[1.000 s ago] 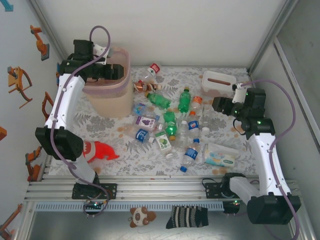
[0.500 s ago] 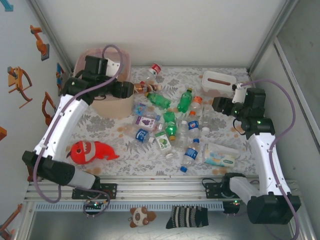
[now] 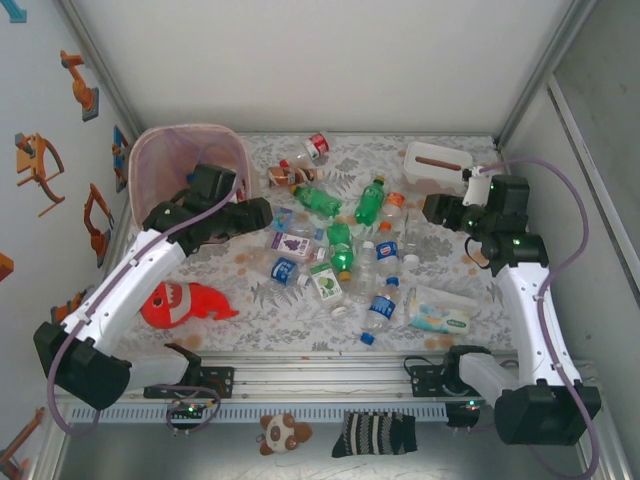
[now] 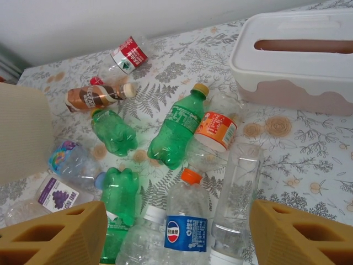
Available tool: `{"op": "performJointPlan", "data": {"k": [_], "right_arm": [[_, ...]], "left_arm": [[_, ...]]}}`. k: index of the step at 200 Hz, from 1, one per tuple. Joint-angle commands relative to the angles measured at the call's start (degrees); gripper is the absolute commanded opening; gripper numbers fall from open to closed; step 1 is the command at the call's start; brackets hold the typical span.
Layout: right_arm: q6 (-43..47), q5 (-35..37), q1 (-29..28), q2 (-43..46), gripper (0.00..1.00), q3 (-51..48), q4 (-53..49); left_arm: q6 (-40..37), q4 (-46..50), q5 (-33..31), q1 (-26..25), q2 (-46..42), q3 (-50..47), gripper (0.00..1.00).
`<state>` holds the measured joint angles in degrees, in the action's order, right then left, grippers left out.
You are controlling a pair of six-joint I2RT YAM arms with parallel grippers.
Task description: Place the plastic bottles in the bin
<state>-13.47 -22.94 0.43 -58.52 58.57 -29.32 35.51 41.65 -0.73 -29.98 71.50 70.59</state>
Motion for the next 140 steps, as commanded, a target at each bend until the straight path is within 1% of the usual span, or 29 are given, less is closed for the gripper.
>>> {"op": "performJointPlan", "data": {"k": [1,22,36,61,98,140], "right_arm": [[0.51,-0.35,-0.73,0.56,0.68,0.24,0.25],[0.34,-0.27,-0.74,0.85,0.68,0.21,0.16],[0.38,-0.01,-0.69,1.06,0.68,0.11,0.18],[0.37,0.26,-0.69,1.48,0.68,0.54,-0.19],[0.23,0.61,-0.77,1.57,0.68,0.76,-0.39],[0.37,0.83,-0.78,1.83,0.68,1.00,-0.48]], "left_arm": [[0.46,0.43,-3.92,0.09,-1.89,1.84,0.74],[-3.35,3.22,-6.56,0.17,-0.84,5.70,0.75],[-6.23,5.11,-7.27,0.18,0.52,7.82,0.76],[-9.01,7.36,-7.98,0.53,2.56,11.20,0.76],[-10.87,8.02,-7.27,0.62,4.42,16.32,0.76],[-10.08,9.76,-7.92,0.62,3.99,20.44,0.76]]}}
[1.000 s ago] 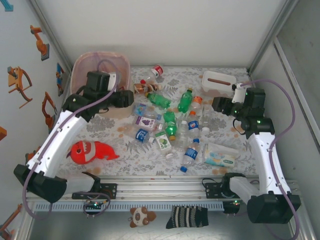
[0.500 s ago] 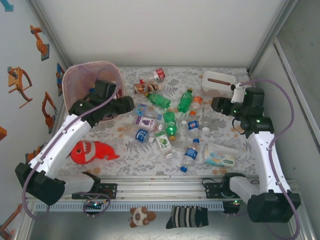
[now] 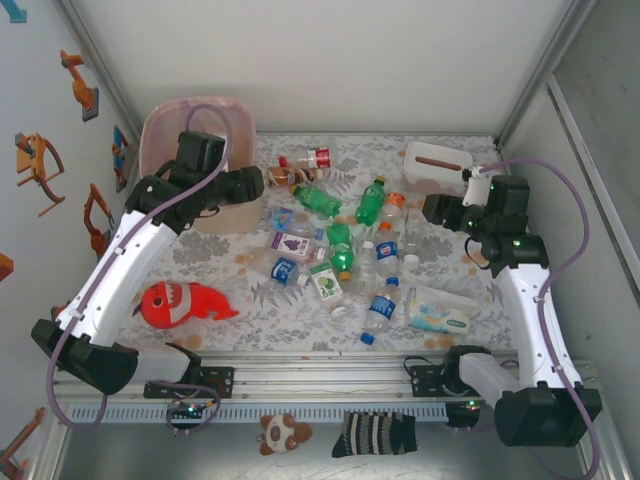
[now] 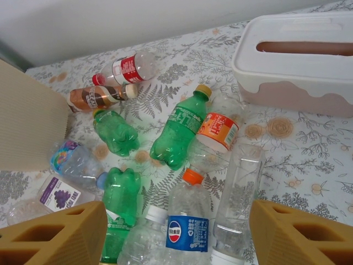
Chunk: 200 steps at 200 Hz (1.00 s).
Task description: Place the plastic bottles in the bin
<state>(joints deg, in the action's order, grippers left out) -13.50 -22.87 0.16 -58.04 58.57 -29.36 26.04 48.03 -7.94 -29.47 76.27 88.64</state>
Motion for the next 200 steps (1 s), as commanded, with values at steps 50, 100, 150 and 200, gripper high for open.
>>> {"op": "performJointPlan", "data": {"k": [50,100,150,200], "right_arm": [[0.19,0.20,-0.52,0.82,0.68,0.94,0.10],[-0.13,-0.28,-0.54,0.59,0.68,-0.10,1.19],[0.19,-0.60,-0.69,0.10,0.68,-0.21,1.22],[-0.37,-1.04,-1.03,-0.23,0.68,-1.26,1.62]], "left_arm": [[1.12,4.78,-1.12,-0.04,-3.26,3.71,0.75],[12.86,0.26,-3.27,-0.06,-10.25,-8.16,0.71],[29.59,-2.39,-7.82,-0.06,-16.07,-18.48,0.66],[42.01,-1.92,-2.70,-0.05,-14.27,-26.65,0.68]]}}
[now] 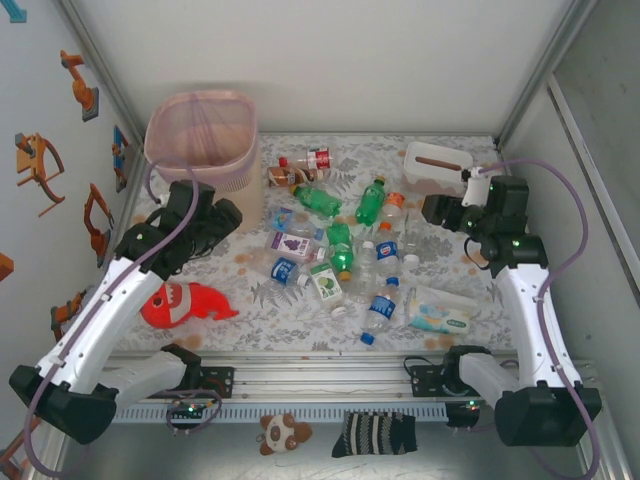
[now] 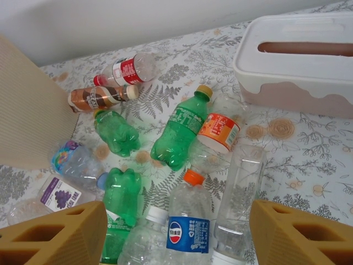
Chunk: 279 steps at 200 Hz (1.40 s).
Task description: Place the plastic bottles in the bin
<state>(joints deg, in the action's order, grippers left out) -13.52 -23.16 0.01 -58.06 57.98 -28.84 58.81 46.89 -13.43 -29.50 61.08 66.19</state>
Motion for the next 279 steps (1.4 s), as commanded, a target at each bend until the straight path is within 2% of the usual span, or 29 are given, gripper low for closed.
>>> {"op": "performJointPlan", "data": {"k": [1,52,97,156,197,228,279], "right_arm": [[-0.31,-0.75,-0.88,-0.21,0.68,-0.67,1.08],[0.17,-0.57,-1.01,-0.21,0.68,-1.35,0.72],[0.27,-0.31,-1.11,-0.35,0.68,-1.93,0.98],[0.68,0.26,-1.13,-0.64,0.68,-1.74,1.31],[1.38,0.22,-1.15,-1.88,0.68,-0.76,1.20],[1.88,0.56,-1.20,-1.79,0.68,-0.85,0.82],[2.05,1.45,-1.19,-0.13,0.68,-2.15,0.28]], "left_arm": [[9.45,-0.90,2.88,-0.03,0.99,-4.44,0.68],[17.80,-9.53,8.24,-0.12,2.96,-14.99,0.72],[20.92,-15.89,13.18,-0.04,7.78,-18.72,0.79],[25.57,-24.92,18.71,0.32,14.22,-22.99,0.81],[26.07,-28.51,20.88,0.32,19.40,-23.48,0.81],[26.40,-31.04,22.05,0.29,23.13,-23.72,0.74],[26.20,-31.91,22.55,0.32,25.29,-23.97,0.69]]}}
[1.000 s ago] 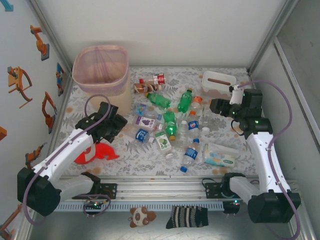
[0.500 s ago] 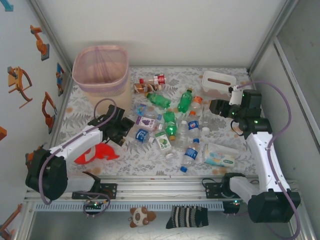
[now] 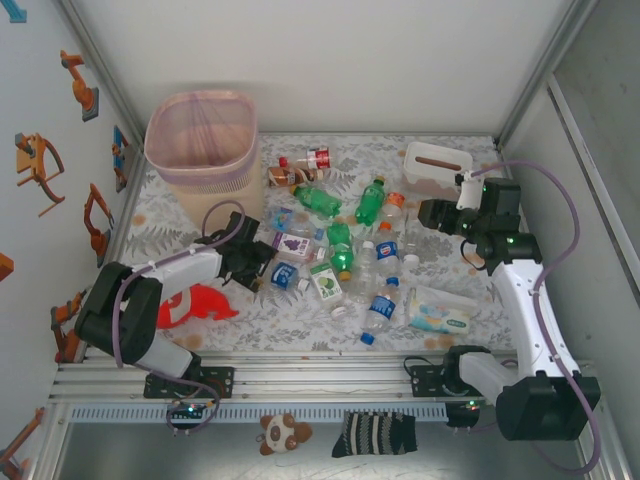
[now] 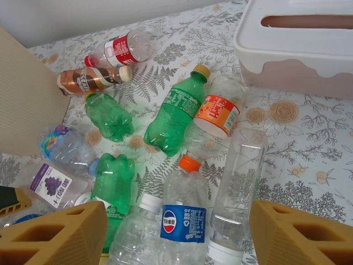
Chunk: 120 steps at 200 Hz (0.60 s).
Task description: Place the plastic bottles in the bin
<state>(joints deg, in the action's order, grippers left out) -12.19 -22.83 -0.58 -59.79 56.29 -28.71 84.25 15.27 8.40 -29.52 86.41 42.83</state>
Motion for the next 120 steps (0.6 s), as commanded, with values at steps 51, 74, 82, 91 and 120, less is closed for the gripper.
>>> {"op": "performJointPlan", "data": {"k": [51,74,82,91,120], "right_arm": [[0.47,0.94,-0.56,1.78,0.68,-0.57,0.32],[0.45,0.53,-0.56,1.47,0.68,-0.16,0.42],[0.49,0.42,-0.61,1.26,0.68,0.00,0.54],[0.42,0.33,-0.59,1.17,0.68,0.13,0.50],[0.41,-0.26,-0.56,0.60,0.68,1.03,0.56]], "left_arm": [[-1.37,6.12,-3.64,0.39,-6.86,0.24,0.62],[-4.14,11.21,-5.59,0.34,-10.68,2.86,0.62],[-5.18,12.90,-6.42,0.36,-12.14,3.80,0.62],[-6.31,14.42,-7.39,0.35,-13.77,4.80,0.62],[-12.51,18.01,-9.73,0.34,-18.63,8.46,0.58]]}}
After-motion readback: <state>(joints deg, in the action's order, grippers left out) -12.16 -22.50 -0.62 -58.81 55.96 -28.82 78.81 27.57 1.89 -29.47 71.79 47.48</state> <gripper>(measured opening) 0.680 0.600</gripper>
